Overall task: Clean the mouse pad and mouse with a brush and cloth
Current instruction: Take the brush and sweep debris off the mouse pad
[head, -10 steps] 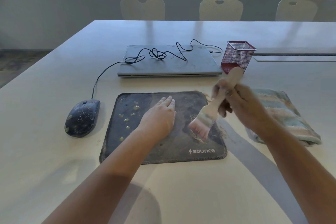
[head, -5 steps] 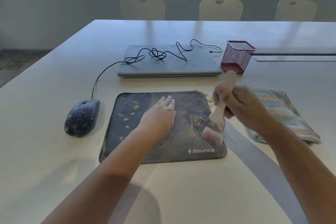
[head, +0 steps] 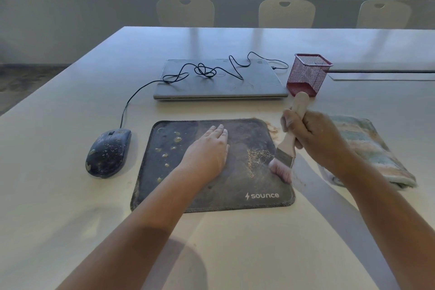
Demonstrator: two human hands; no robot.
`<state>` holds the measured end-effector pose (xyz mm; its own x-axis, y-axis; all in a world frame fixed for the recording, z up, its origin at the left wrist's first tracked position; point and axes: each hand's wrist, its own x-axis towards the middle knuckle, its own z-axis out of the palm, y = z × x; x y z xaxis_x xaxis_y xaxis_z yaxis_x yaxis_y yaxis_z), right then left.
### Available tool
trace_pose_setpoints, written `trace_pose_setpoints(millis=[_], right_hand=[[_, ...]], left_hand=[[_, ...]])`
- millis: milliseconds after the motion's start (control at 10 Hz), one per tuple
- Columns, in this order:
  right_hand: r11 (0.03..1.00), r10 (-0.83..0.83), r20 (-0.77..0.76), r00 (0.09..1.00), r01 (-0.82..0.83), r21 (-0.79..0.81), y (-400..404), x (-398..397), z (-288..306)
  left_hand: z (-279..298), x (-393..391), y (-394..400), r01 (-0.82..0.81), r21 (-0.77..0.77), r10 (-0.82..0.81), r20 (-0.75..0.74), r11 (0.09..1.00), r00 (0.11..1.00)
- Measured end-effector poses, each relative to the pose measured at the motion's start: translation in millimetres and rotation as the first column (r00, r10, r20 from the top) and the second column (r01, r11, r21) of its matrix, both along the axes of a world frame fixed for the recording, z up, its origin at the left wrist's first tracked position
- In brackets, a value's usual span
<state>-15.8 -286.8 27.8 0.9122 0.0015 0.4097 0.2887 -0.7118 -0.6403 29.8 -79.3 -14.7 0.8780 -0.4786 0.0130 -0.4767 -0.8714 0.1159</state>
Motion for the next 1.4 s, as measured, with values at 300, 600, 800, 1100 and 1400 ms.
trace_pose_setpoints(millis=[300, 600, 800, 1100, 1400], right_hand=[[0.972, -0.222, 0.2, 0.954, 0.232, -0.026, -6, 2, -4], [0.954, -0.224, 0.204, 0.953, 0.257, -0.152, -7, 8, -11], [0.978, -0.079, 0.13, 0.988, 0.103, -0.183, -3, 10, -19], [0.938, -0.187, 0.137, 0.973, 0.219, -0.267, -3, 3, -11], [0.896, -0.24, 0.107, 0.965, 0.262, -0.359, -3, 1, -2]], left_hand=[[-1, 1, 0, 0.0, -0.007, 0.0, -0.001, 1.0, 1.0], [-1, 2, 1, 0.013, -0.011, -0.012, 0.002, 1.0, 1.0], [0, 2, 3, 0.02, -0.016, -0.02, -0.011, 1.0, 1.0], [3, 1, 3, 0.016, -0.012, -0.017, -0.05, 1.0, 0.999], [4, 0, 3, 0.014, -0.002, -0.014, -0.058, 1.0, 0.998]])
